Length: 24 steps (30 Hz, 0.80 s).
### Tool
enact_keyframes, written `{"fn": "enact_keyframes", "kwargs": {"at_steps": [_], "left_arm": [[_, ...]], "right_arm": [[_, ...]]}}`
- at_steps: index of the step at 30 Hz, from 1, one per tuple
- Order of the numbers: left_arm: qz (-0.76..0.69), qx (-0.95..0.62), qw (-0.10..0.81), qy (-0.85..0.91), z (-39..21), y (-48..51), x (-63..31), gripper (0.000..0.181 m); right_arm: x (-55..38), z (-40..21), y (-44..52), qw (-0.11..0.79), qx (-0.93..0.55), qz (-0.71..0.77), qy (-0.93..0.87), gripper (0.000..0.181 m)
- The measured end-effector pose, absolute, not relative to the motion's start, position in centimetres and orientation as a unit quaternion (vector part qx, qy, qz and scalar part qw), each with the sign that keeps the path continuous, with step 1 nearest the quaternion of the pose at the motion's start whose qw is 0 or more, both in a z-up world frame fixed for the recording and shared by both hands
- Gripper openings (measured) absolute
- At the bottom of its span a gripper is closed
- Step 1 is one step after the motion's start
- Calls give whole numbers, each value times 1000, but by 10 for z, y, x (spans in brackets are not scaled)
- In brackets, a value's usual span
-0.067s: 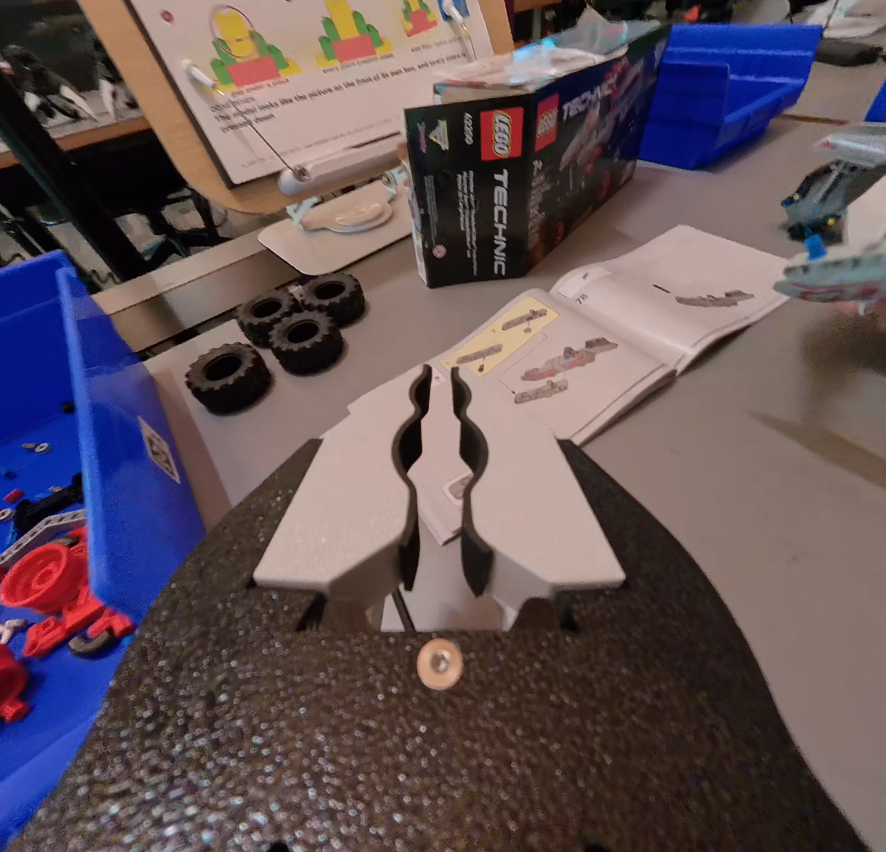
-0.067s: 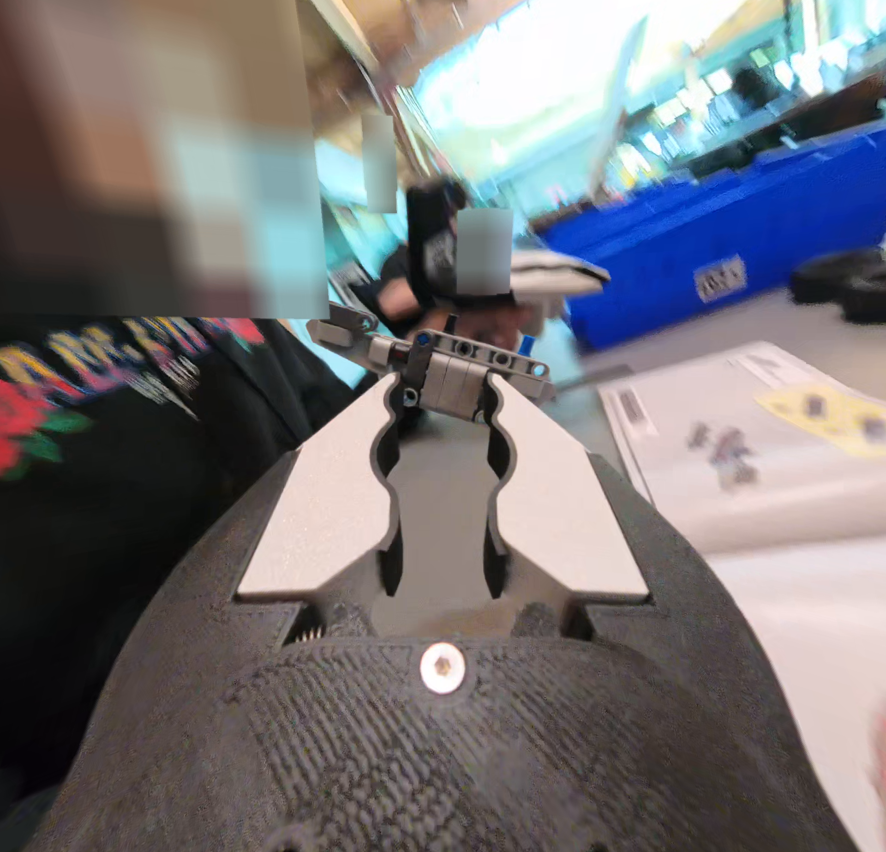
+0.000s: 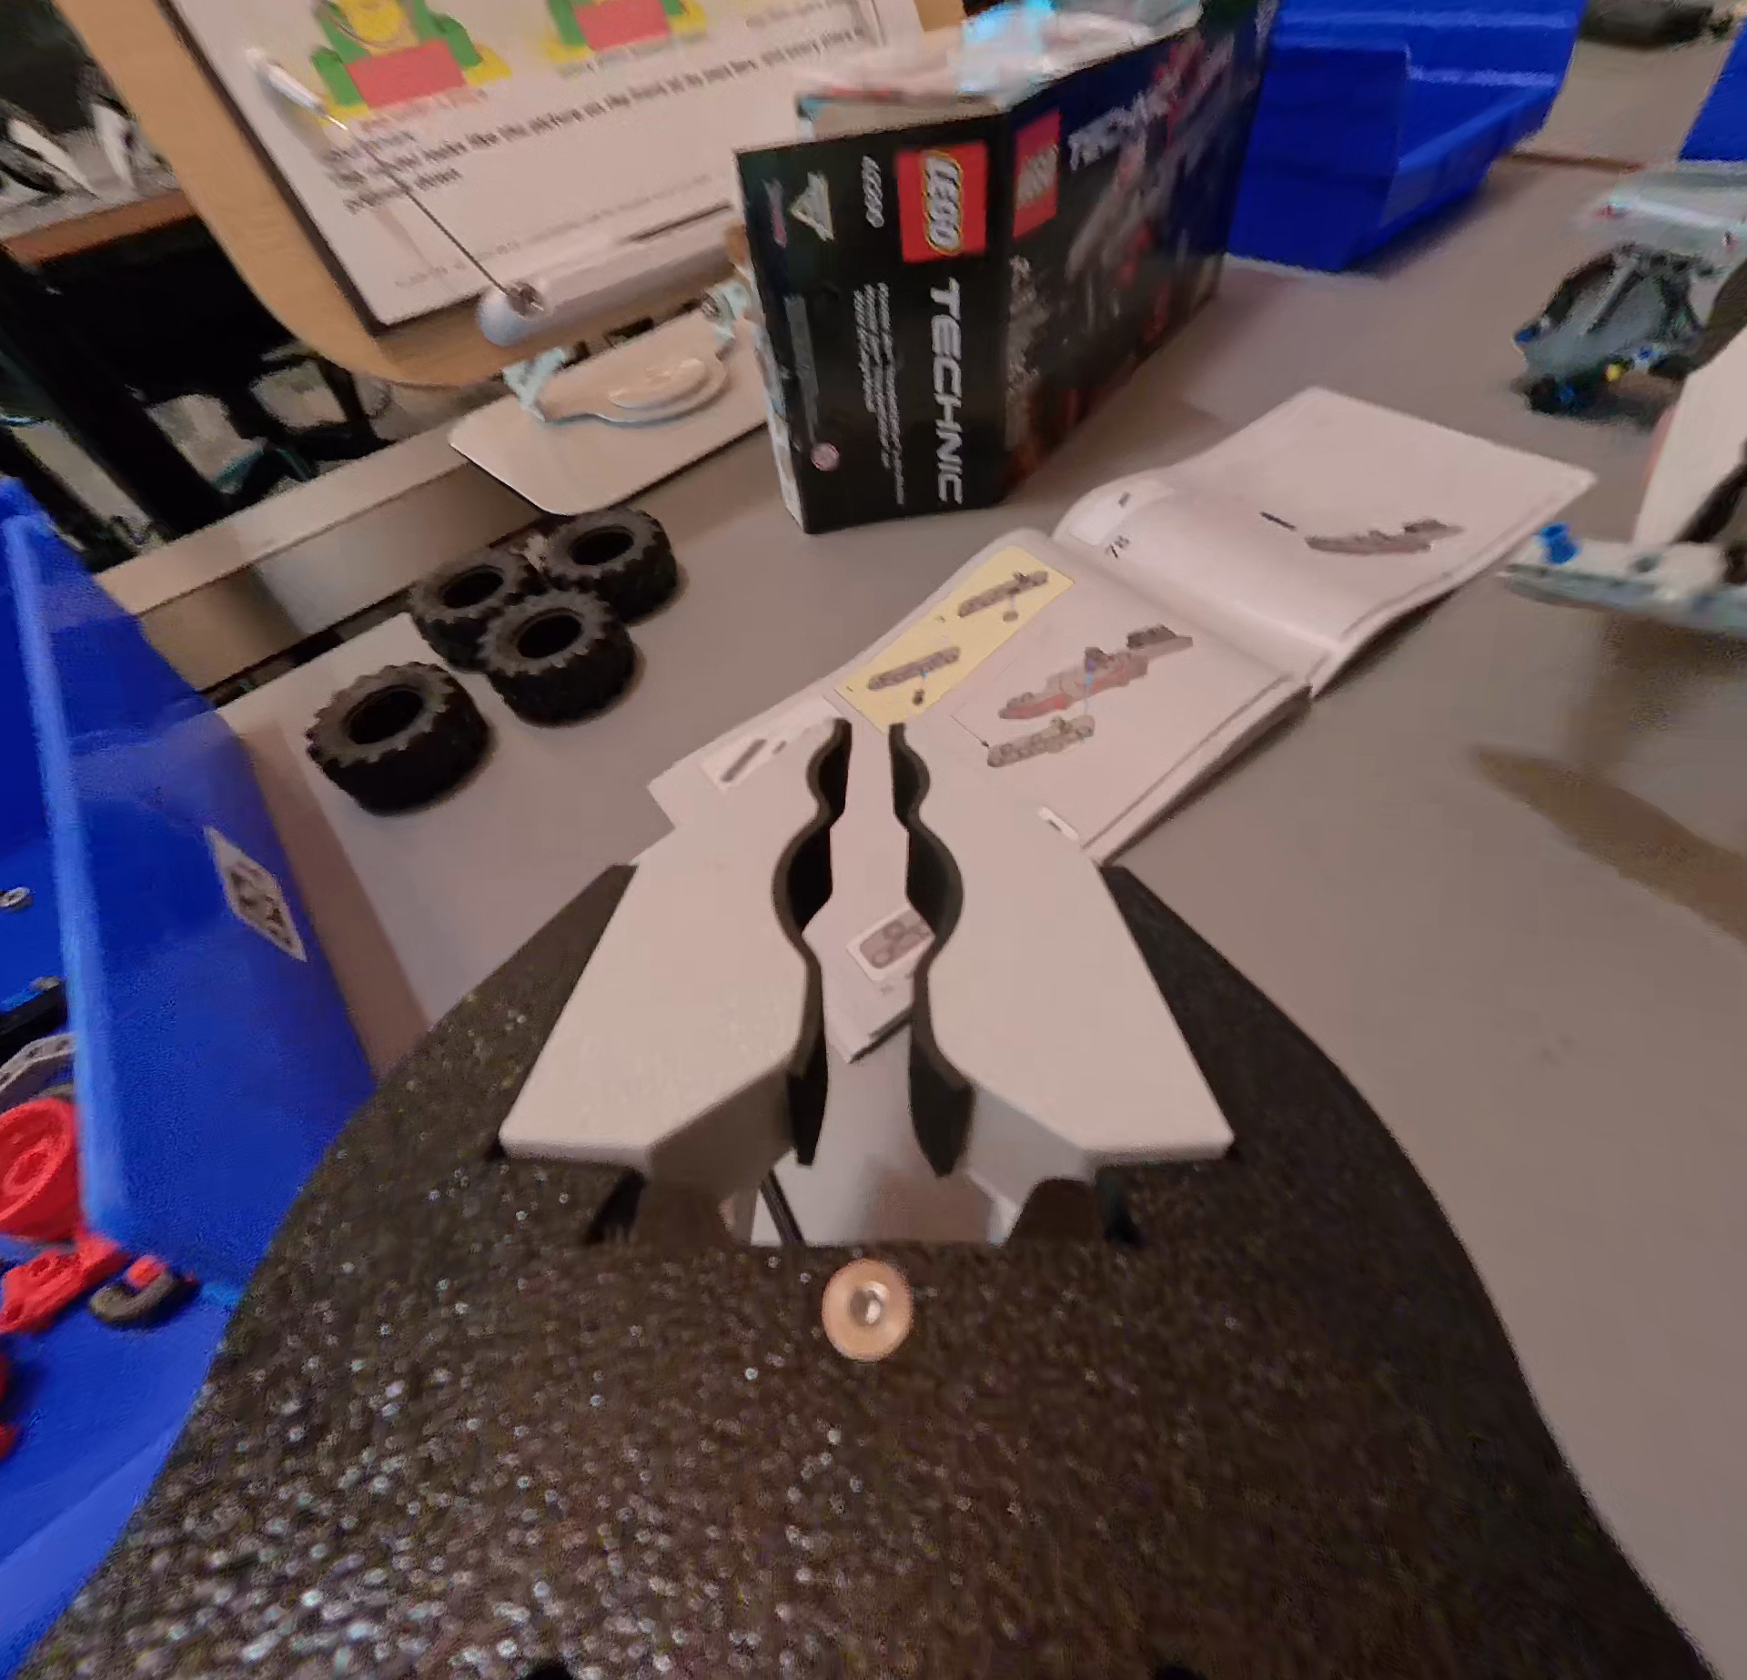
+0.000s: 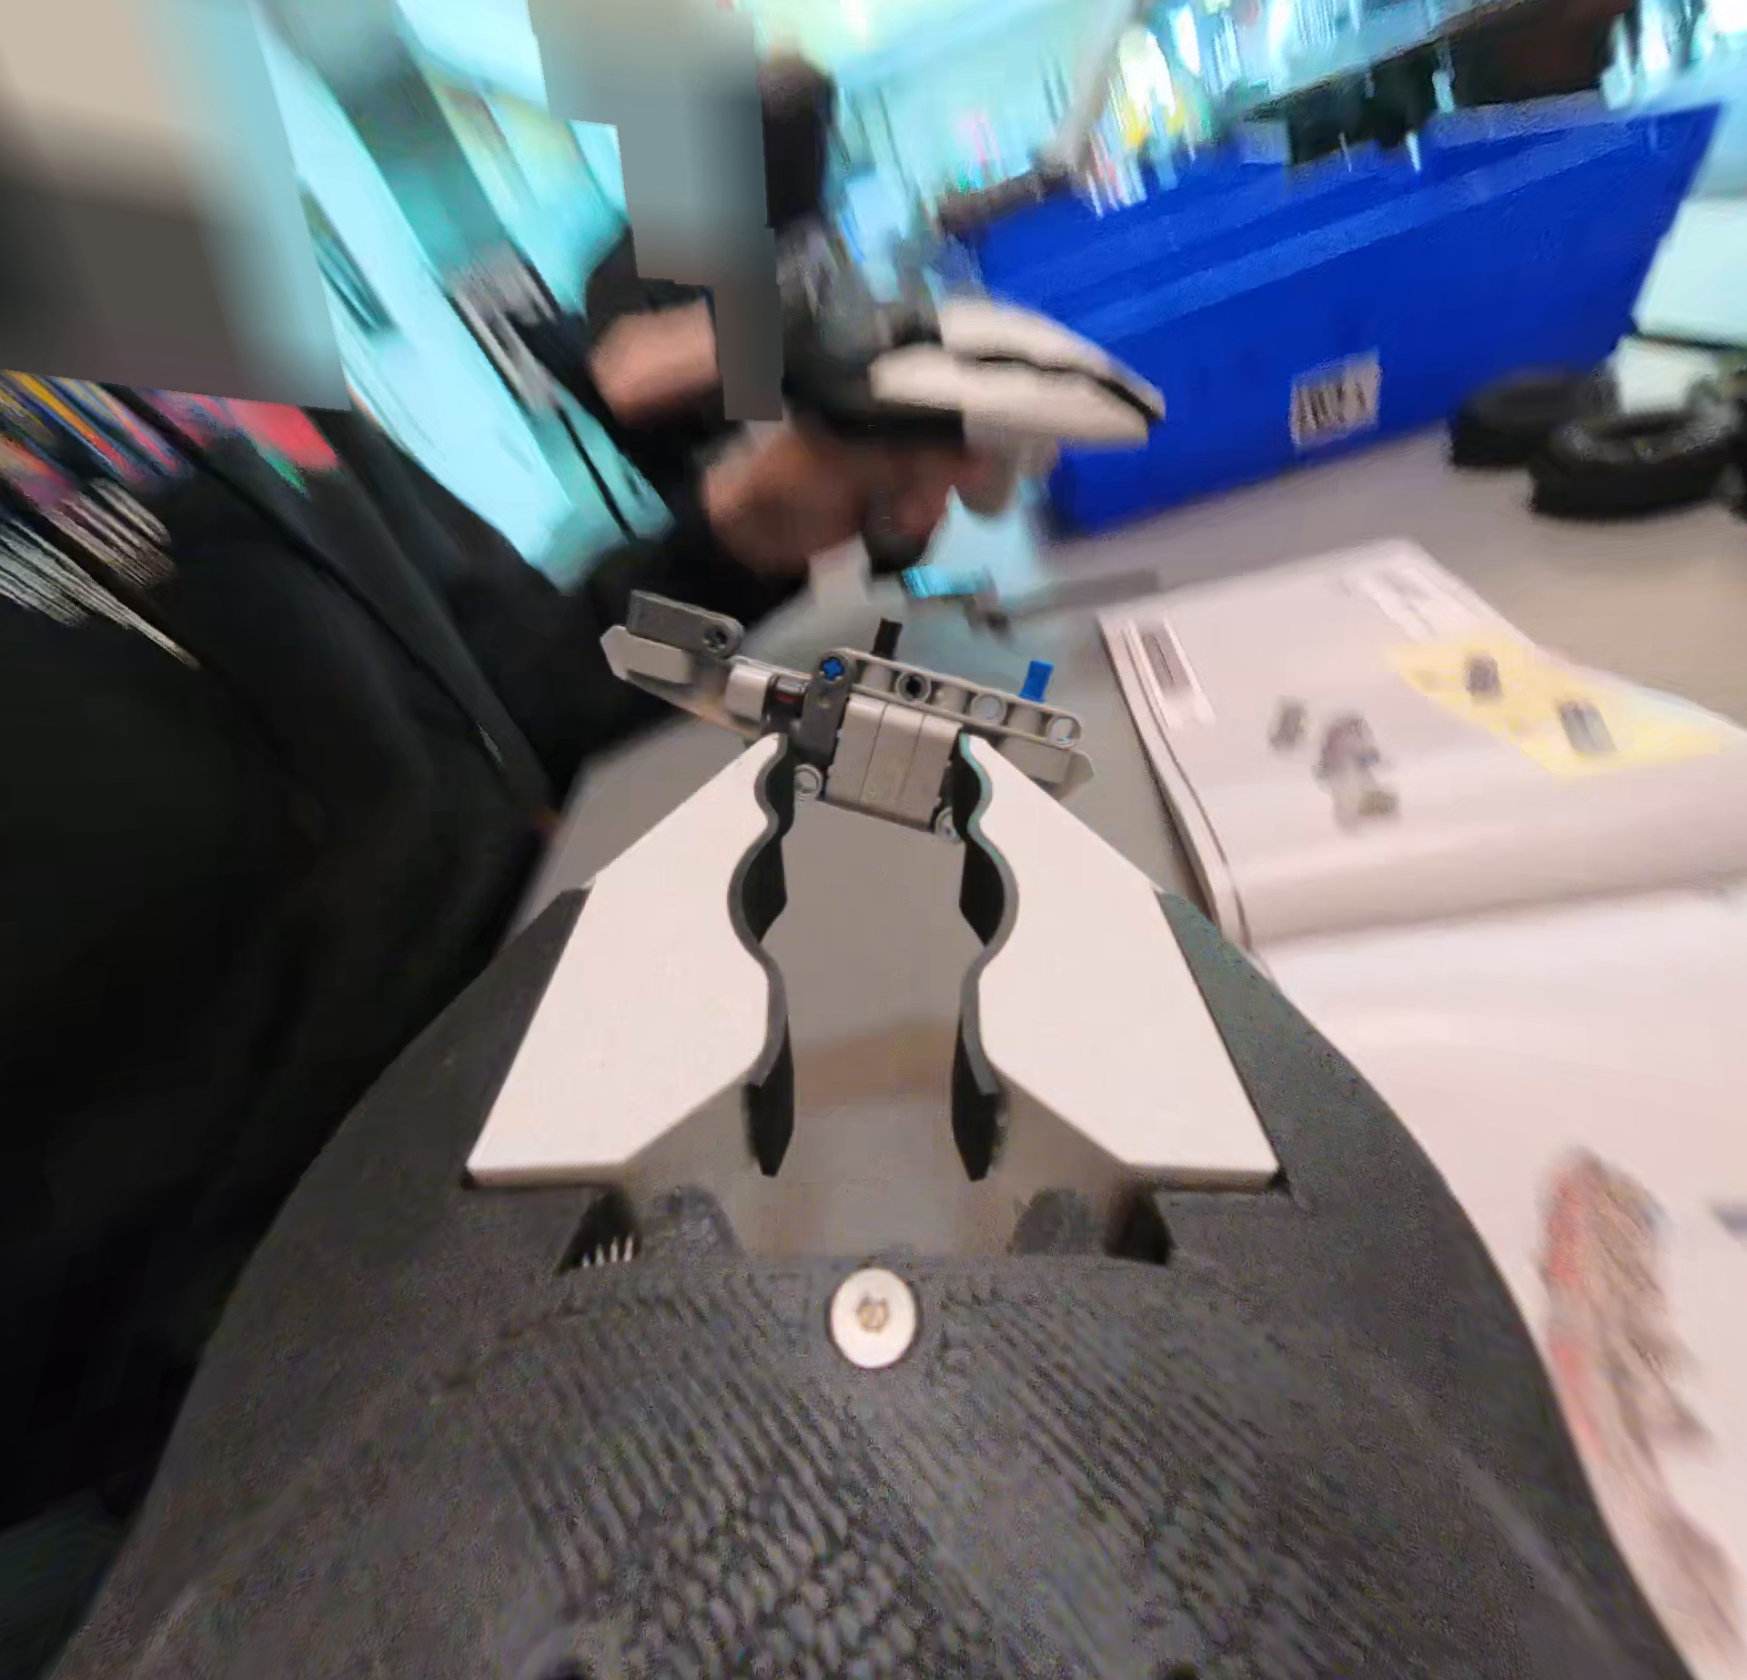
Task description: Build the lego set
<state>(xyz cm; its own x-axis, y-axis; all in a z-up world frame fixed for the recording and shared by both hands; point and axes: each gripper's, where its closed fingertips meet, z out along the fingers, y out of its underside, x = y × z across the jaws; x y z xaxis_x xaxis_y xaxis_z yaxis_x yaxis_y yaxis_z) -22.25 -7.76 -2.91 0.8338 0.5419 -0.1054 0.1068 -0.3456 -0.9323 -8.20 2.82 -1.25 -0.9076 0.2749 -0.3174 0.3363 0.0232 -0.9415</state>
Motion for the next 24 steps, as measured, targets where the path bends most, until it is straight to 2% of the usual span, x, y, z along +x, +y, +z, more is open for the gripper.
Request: {"fn": "enact_keyframes", "kwargs": {"at_steps": [4, 8, 11, 16, 20, 24], "left_arm": [[169, -816, 527, -166, -40, -54, -208, 6], [70, -838, 535, -78, -36, 13, -165, 6], [27, -871, 491, 17, -45, 64, -135, 9], [25, -925, 366, 98, -84, 110, -129, 37], [5, -953, 287, 97, -114, 111, -131, 34], [-9, -958, 276, 81, -113, 101, -129, 20]], "right_arm": [[-74, -60, 39, -46, 227, -511, 828, 32], [-62, -87, 46, -48, 200, -415, 886, 32], [-57, -99, 51, -68, 179, -360, 913, 32], [-51, -102, 48, -103, 180, -368, 906, 32], [-41, -96, 59, -117, 195, -385, 894, 42], [-47, -81, 94, -170, 256, -406, 861, 43]]}}
